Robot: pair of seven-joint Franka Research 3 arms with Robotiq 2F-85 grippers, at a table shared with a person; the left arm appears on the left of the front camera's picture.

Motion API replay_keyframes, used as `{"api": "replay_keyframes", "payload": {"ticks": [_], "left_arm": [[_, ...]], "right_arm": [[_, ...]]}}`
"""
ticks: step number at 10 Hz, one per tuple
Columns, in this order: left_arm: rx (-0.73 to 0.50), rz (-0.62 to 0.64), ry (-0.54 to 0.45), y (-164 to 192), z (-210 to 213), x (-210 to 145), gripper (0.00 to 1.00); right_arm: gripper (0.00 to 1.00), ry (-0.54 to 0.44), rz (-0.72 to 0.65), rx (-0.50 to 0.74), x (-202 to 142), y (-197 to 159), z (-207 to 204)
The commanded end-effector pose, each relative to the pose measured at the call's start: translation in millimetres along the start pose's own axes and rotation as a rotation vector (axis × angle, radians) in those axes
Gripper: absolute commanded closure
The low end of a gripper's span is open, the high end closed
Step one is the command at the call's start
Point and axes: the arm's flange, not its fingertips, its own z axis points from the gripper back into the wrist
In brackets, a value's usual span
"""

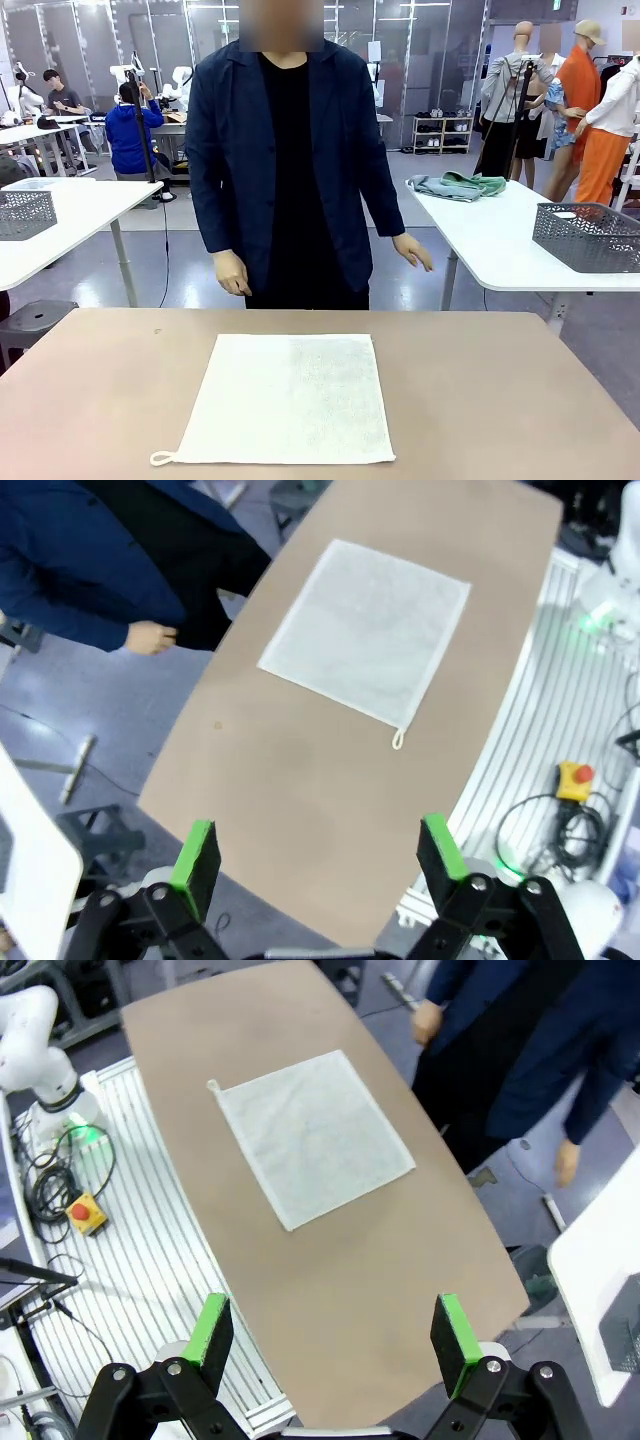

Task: Fold the towels and place them in the basket.
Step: When a person lays out a Towel with hook on the table, fold it in half twice.

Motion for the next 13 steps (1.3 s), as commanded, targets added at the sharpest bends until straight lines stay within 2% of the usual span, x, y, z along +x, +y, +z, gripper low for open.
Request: {"api": "replay_keyframes", "payload": {"ticks": [1,3,5,6,8,10,13], "left_arm": [[-0.084,-0.107,0.085,-28.1,-57.2,4.3,0.00],[-0.157,-0.167,0.194,-61.5,-121.6,-0.6,0.00],[-0.233,-0.224,0.290,-95.0,-192.8,-19.4,0.00],[-0.259,-0.257,0.320,-109.1,-229.5,-30.9,0.00],[-0.281,-0.324,0.343,-119.1,-274.1,-44.7,0.00],[-0.296,-0.362,0.339,-118.7,-302.7,-54.6,0.00],[-0.306,-0.327,0.359,-120.7,-290.5,-41.8,0.00]], "right_arm": [[0.00,0.045,0.118,0.135,9.7,21.7,-59.7],[0.00,0.113,0.195,0.227,11.7,51.7,-128.1],[0.00,0.204,0.240,0.322,-9.8,76.2,-199.4],[0.00,0.255,0.271,0.375,-26.1,82.9,-237.1],[0.00,0.333,0.322,0.427,-51.0,87.6,-291.4],[0.00,0.356,0.314,0.430,-65.8,87.1,-322.3],[0.00,0.372,0.295,0.444,-56.4,87.7,-312.1]]}}
